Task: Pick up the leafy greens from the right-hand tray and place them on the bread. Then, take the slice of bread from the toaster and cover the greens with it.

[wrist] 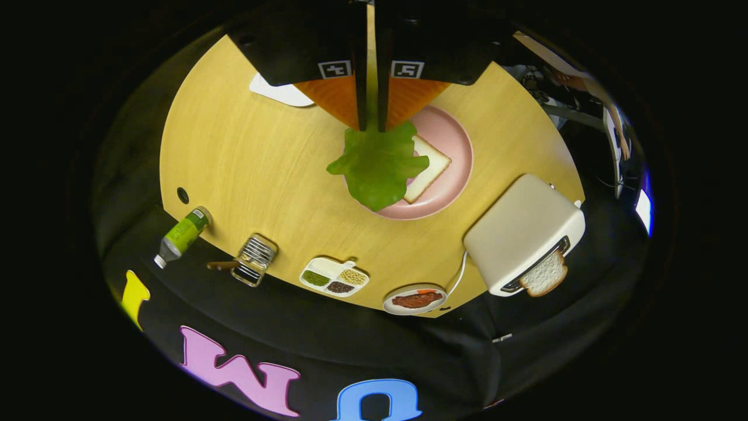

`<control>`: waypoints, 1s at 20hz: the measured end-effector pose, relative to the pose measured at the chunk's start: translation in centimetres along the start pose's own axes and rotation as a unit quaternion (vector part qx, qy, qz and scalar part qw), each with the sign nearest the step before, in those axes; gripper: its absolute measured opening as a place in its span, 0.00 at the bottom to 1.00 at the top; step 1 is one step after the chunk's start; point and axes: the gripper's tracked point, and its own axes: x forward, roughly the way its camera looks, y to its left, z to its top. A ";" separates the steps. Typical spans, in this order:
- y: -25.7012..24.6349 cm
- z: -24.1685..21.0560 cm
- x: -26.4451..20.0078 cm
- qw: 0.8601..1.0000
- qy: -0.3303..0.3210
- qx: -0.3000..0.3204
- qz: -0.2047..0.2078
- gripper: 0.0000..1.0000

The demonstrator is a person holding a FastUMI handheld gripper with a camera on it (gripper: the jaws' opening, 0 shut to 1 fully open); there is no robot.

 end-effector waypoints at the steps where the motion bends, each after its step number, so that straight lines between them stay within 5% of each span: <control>1: 0.9 0.5 0.7 1.000 0.003 -0.004 0.004 0.10; 9: 3.1 2.7 4.2 1.000 0.014 -0.012 -0.009 0.13; 11: 2.9 2.9 4.6 1.000 0.010 -0.014 -0.018 0.37; 12: 2.9 2.9 4.5 1.000 0.009 -0.016 -0.021 0.65; 13: 3.0 3.0 4.6 1.000 0.008 -0.017 -0.022 0.73; 20: 2.6 3.9 2.8 0.999 -0.012 0.002 -0.036 0.91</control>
